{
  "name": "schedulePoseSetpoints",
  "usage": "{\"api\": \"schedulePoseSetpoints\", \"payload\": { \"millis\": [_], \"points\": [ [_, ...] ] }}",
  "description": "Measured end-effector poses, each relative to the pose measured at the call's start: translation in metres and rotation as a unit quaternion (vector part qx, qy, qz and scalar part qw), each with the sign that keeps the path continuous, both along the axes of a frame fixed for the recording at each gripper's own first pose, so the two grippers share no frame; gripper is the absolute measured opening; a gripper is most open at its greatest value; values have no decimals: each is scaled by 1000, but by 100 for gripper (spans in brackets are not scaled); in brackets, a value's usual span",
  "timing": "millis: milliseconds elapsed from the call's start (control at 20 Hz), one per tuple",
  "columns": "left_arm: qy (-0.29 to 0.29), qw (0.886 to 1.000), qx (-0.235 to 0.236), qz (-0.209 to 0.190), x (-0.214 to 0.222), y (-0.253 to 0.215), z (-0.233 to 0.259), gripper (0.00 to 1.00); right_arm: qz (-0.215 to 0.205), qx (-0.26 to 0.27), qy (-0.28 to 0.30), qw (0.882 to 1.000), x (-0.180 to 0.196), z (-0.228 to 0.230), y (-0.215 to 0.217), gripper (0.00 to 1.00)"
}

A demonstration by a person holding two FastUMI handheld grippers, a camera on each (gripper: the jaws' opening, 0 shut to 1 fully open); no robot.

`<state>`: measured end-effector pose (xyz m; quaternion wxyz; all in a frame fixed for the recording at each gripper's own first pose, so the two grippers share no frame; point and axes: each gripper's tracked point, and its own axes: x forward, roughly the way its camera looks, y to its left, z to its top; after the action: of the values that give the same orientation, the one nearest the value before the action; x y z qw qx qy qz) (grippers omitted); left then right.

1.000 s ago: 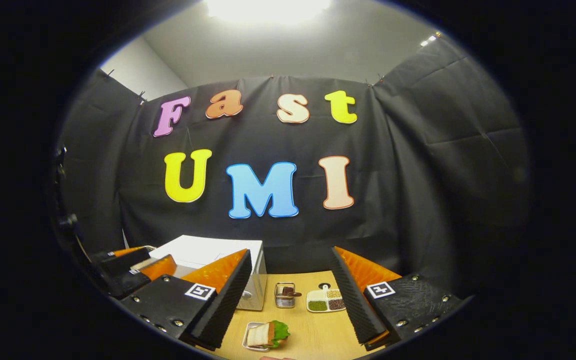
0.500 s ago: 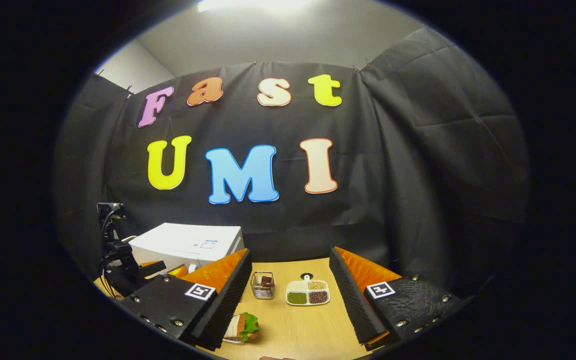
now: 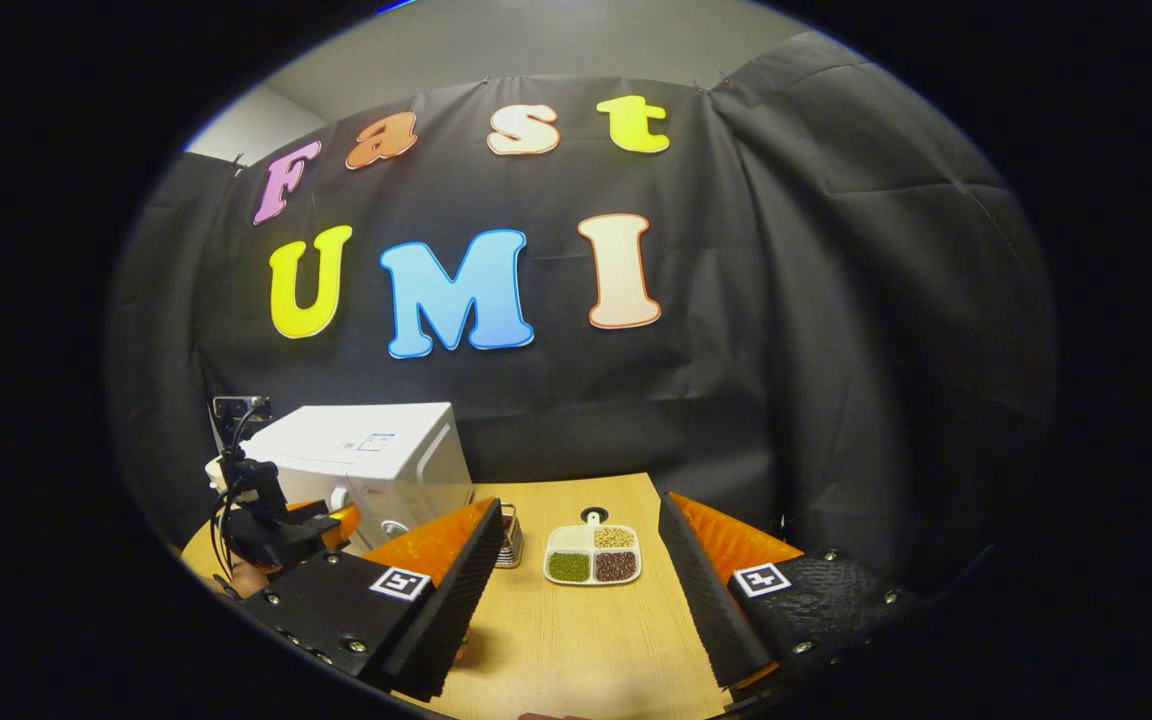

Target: Open the microwave oven with the left hand, put the food in, and close the microwave oven.

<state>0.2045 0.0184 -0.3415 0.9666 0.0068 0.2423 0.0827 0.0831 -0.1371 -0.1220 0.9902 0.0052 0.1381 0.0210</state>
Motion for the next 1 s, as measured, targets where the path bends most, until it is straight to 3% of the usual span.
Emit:
{"api": "schedulePoseSetpoints", "payload": {
  "millis": [100,150,200,300,500,650,1000],
  "points": [
    [3,999,-32,-6,7,-4,-9,56,-6,-7,3,1000,-1,0,-1,94],
    [8,999,-46,-11,7,-9,-12,55,-11,-8,1,1000,-2,3,-1,94],
    [11,999,-40,-19,6,-11,-6,36,-15,-8,-1,1000,-4,4,3,94],
    [25,999,-21,-37,7,-11,-5,24,-20,-7,-5,1000,-9,8,15,94],
    [35,997,-25,-63,2,-11,-5,6,-26,-10,-16,999,-24,18,43,94],
    [53,995,-41,-77,-5,-12,-8,6,-24,-15,-26,999,-33,27,63,94],
    [66,989,-40,-125,-125,5,13,6,-15,-9,-29,999,-46,30,105,94]
  ]
}}
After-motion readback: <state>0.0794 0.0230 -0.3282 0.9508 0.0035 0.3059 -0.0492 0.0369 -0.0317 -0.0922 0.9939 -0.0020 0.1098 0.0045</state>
